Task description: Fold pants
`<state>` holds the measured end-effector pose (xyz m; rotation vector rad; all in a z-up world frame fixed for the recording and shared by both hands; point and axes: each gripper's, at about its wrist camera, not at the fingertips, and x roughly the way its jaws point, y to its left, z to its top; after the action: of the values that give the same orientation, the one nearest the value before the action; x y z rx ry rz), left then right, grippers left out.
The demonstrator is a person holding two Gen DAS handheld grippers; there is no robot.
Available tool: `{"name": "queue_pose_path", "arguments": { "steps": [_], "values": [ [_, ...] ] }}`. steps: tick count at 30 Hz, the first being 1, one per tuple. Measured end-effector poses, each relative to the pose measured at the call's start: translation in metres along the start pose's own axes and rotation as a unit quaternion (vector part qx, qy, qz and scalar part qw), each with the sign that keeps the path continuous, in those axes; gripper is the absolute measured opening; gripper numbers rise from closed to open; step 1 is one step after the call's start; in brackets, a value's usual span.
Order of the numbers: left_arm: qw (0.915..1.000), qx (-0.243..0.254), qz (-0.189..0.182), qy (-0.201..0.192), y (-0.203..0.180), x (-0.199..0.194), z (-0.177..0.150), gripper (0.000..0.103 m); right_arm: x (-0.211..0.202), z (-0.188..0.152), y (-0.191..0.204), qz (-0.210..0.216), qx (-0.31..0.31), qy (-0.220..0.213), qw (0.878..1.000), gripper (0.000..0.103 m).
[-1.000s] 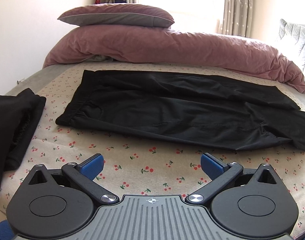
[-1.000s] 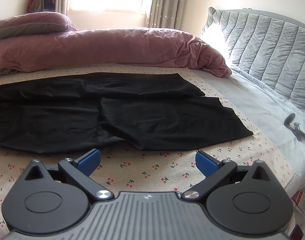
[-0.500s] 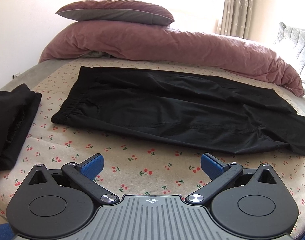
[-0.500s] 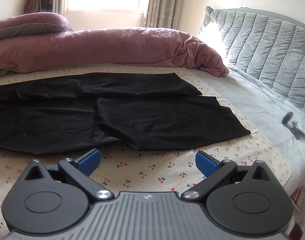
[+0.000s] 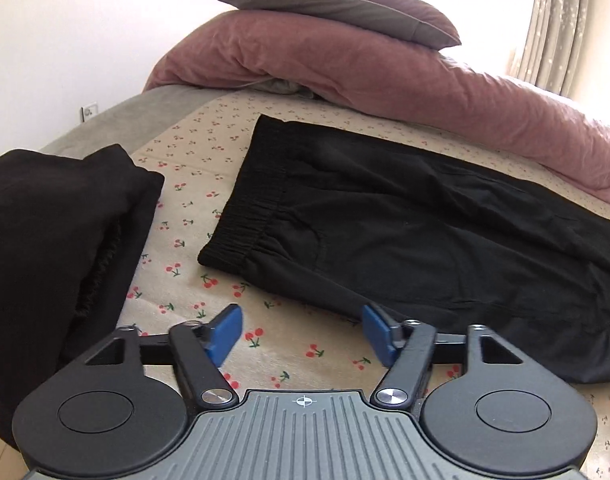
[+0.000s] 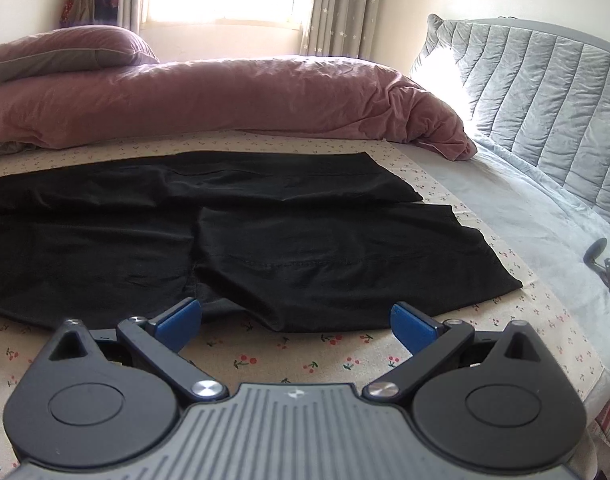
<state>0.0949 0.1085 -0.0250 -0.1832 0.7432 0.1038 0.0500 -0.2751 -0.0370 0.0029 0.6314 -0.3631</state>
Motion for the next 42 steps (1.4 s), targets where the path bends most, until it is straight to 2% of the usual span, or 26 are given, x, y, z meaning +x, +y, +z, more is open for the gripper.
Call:
{"name": "queue_pose_path", "arguments": {
  "steps": [1,2,3,5,6,7,9,10,11,12,13,16,17,19,21,26,28,30,32,35,37,40,42],
  "values": [
    [0.9998,-0.015,-0.005,0.012,0.006,0.005,0.005,0.044,-0.003,0.007,0.0,0.009,0.005,-0.016,1.0,0.103],
    [0.9993,-0.03,-0.006,0.022,0.01,0.009,0.01,0.042,-0.008,0.014,0.001,0.02,0.009,-0.042,0.999,0.103],
    [0.9986,-0.042,-0.003,0.031,0.014,0.014,0.016,0.04,-0.014,0.021,0.001,0.035,0.011,-0.083,0.996,0.103],
    [0.9975,-0.059,0.001,0.038,0.018,0.025,0.027,0.04,-0.022,0.031,0.003,0.064,0.012,-0.177,0.982,0.103],
    [0.9966,-0.068,0.002,0.045,0.019,0.033,0.031,0.04,-0.017,0.044,0.01,0.059,0.004,-0.175,0.983,0.103],
    [0.9956,-0.078,0.003,0.052,0.02,0.041,0.035,0.04,-0.006,0.062,0.019,0.059,-0.012,-0.142,0.988,0.103],
    [0.9951,-0.083,0.016,0.052,0.021,0.059,0.036,0.04,0.023,0.087,0.028,0.096,-0.016,-0.08,0.992,0.103],
    [0.9951,-0.08,0.028,0.052,0.022,0.068,0.033,0.037,0.037,0.091,0.029,0.118,-0.001,-0.064,0.991,0.103],
    [0.995,-0.077,0.036,0.053,0.024,0.075,0.029,0.03,0.051,0.09,0.03,0.129,0.016,-0.053,0.99,0.103],
    [0.9946,-0.079,0.041,0.054,0.027,0.082,0.026,0.012,0.064,0.085,0.03,0.129,0.026,-0.041,0.99,0.103],
    [0.9945,-0.082,0.043,0.049,0.03,0.085,0.023,0.0,0.078,0.074,0.032,0.121,0.031,-0.021,0.992,0.103],
    [0.9958,-0.084,0.034,0.005,0.032,0.075,0.027,0.0,0.102,0.043,0.036,0.088,0.005,0.053,0.995,0.103],
    [0.9959,-0.08,0.039,-0.013,0.032,0.068,0.029,0.0,0.101,0.04,0.036,0.08,-0.012,0.059,0.995,0.103],
    [0.9949,-0.081,0.05,-0.032,0.034,0.052,0.029,0.0,0.09,0.04,0.032,0.068,-0.036,0.028,0.997,0.103],
    [0.9943,-0.076,0.065,-0.038,0.036,0.043,0.026,0.0,0.083,0.043,0.023,0.053,-0.034,0.015,0.998,0.103],
    [0.992,-0.067,0.101,-0.034,0.047,0.043,0.028,0.0,0.097,0.044,0.008,0.047,-0.002,0.057,0.997,0.103],
    [0.9928,-0.053,0.106,-0.013,0.048,0.051,0.027,0.0,0.098,0.044,0.007,0.043,-0.004,0.06,0.997,0.103],
    [0.9922,-0.051,0.113,0.014,0.049,0.055,0.025,0.009,0.097,0.044,0.007,0.045,-0.001,0.058,0.997,0.103],
    [0.992,-0.074,0.102,-0.004,0.052,0.042,0.027,0.009,0.096,0.045,0.006,0.049,0.004,0.055,0.997,0.103],
    [0.9893,-0.099,0.091,-0.058,0.049,0.014,0.038,0.008,0.095,0.047,0.003,0.046,0.012,0.052,0.998,0.103],
    [0.9886,-0.105,0.077,-0.076,0.041,0.008,0.051,0.01,0.097,0.048,-0.001,0.044,0.024,0.052,0.997,0.103],
    [0.9927,-0.107,0.034,-0.045,0.022,0.027,0.074,0.01,0.102,0.048,-0.002,0.046,0.039,0.058,0.996,0.103],
    [0.994,-0.1,0.031,-0.032,0.004,0.046,0.086,0.01,0.106,0.047,0.0,0.052,0.034,0.064,0.996,0.103]
  ]
}}
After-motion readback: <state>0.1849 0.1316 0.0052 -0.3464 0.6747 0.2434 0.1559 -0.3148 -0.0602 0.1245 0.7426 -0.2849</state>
